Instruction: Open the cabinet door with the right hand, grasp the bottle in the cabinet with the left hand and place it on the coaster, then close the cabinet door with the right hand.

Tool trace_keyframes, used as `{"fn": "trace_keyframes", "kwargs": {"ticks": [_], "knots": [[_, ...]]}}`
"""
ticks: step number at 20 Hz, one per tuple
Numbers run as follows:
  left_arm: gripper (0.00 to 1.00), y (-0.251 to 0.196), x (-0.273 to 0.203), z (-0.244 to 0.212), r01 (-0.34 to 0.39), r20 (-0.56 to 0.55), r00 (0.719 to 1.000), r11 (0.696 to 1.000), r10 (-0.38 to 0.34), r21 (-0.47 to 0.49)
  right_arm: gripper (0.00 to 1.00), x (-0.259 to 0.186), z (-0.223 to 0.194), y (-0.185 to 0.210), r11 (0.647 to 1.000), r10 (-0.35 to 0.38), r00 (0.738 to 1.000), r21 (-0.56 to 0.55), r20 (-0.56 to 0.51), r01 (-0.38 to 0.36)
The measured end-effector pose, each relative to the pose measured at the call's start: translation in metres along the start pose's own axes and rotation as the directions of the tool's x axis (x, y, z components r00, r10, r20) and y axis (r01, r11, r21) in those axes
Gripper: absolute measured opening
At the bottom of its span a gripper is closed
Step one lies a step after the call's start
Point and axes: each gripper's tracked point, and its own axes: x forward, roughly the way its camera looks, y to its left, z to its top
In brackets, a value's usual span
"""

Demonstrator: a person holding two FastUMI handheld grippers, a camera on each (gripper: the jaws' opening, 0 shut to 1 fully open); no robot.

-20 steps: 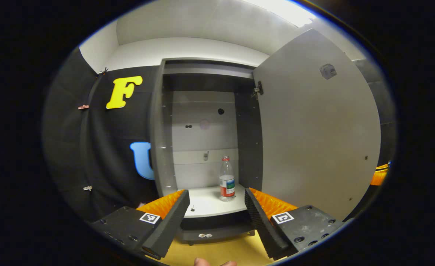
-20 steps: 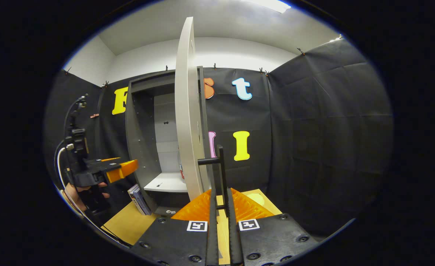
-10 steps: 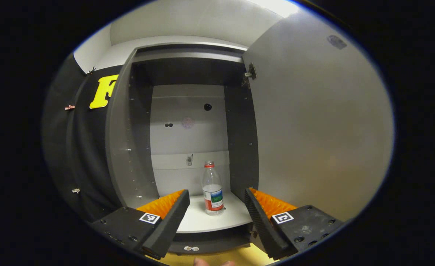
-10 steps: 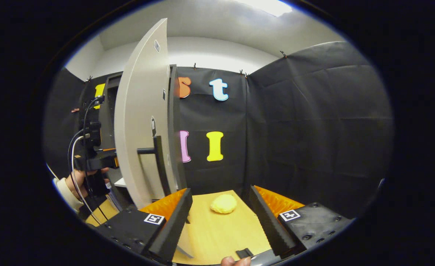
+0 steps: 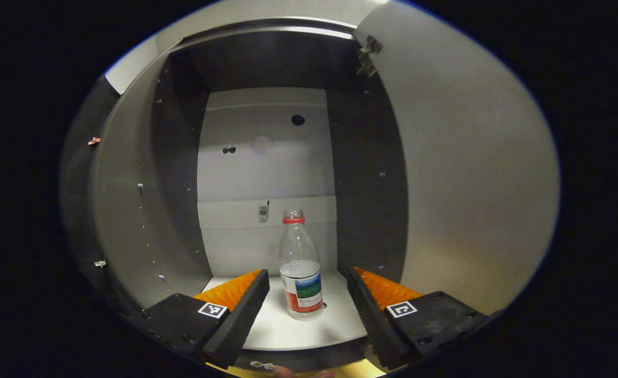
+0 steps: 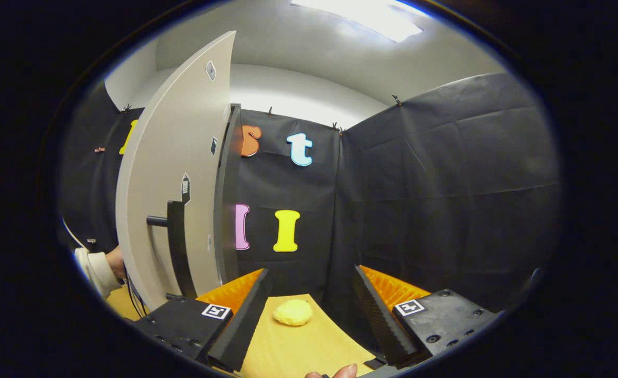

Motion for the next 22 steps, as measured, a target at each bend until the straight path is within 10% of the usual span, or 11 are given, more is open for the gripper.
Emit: {"fn": "trace_keyframes", "kwargs": {"ticks": [11,22], "knots": [[0.89,0.008,0.087,-0.041,-0.033,-0.008,0.999,0.999,0.033,0.031,0.97,0.034,-0.023,-0.016,0.999,-0.035,0.998,-0.014,-0.045,0.034],[0.75,0.024,0.002,-0.011,-0.004,0.054,0.999,1.000,0.003,0.011,0.97,0.015,-0.011,0.002,0.999,-0.028,0.999,-0.018,-0.026,0.027]]}}
